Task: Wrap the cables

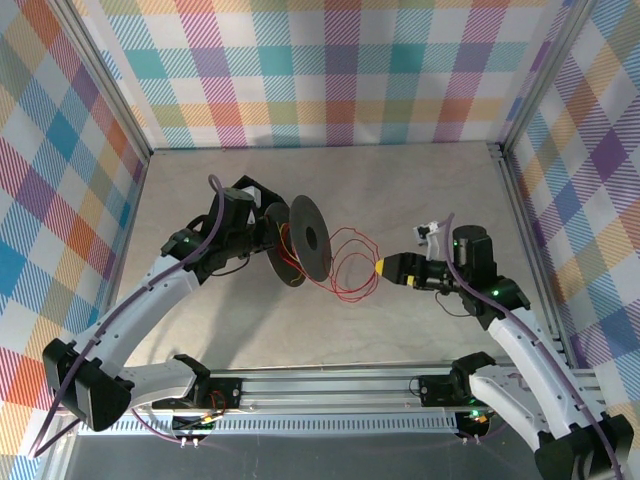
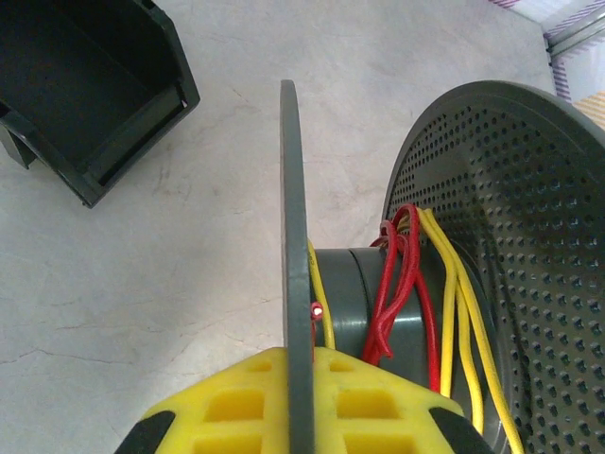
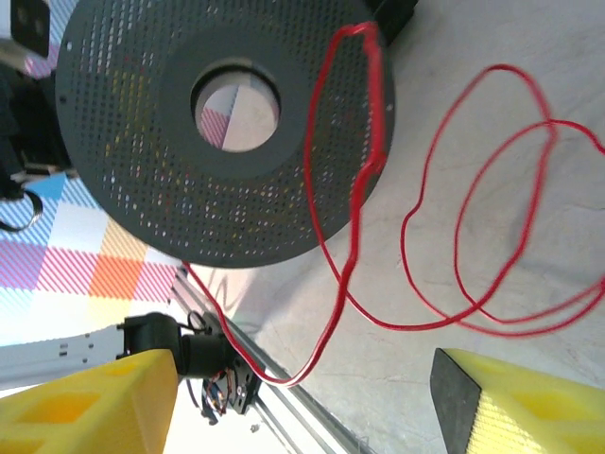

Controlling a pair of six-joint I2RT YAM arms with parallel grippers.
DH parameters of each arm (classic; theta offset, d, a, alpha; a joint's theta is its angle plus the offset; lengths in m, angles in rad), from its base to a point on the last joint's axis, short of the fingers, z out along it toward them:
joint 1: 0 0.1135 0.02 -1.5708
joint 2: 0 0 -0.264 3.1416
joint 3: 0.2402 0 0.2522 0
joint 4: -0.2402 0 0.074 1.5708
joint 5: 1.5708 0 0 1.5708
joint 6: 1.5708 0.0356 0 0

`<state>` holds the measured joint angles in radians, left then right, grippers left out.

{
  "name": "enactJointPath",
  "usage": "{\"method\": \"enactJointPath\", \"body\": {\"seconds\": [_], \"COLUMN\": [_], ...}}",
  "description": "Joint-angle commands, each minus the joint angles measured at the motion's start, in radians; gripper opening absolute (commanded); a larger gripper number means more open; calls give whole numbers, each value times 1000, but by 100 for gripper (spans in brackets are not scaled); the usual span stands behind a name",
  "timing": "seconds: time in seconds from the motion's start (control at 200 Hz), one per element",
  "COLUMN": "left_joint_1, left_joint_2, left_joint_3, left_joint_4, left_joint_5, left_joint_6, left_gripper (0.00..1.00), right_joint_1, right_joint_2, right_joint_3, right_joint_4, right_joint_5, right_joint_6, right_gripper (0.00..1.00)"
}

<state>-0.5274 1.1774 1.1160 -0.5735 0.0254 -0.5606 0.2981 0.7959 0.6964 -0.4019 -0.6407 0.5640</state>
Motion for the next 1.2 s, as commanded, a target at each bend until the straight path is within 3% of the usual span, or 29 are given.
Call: {"method": "enactJointPath", "body": {"seconds": [0.0,0.115,0.215,0.3,0.385,0.515,0.705,1.055,1.105,1.195], "left_joint_1": [10,10,11,11,11,10,-3,-5,-5,-5], "left_joint_2": [-51,-60,-68,-76,-84,-91,-107,-116,-118,-120], "left_joint_3": [4,-2,-4,-8,-12,-12,-15,-25,-27,-27], "left_joint_4": [75,86,88,95,106,107,123,168,175,179], "left_joint_5": [7,21,25,39,61,80,95,156,163,179], "left_joint_6": [-3,-21,-32,-36,-40,-43,-52,-65,-67,-67], "left_gripper": [0,0,0,0,0,0,0,0,0,0], "right_joint_1": [-60,-138,-201,-211,-211,-185,-111,32,35,36], "right_joint_2": [-28,-19,25,81,124,159,197,295,308,311], "right_joint_3": [28,6,-49,-94,-135,-150,-156,-129,-128,-118], "right_joint_4": [-43,-29,57,152,263,317,341,397,399,360], "right_joint_5": [-46,-76,-150,-193,-239,-268,-236,-178,-168,-124], "right_joint_6": [3,23,63,98,147,160,163,168,168,150], "right_gripper": [73,73,59,41,34,34,42,39,34,9]}}
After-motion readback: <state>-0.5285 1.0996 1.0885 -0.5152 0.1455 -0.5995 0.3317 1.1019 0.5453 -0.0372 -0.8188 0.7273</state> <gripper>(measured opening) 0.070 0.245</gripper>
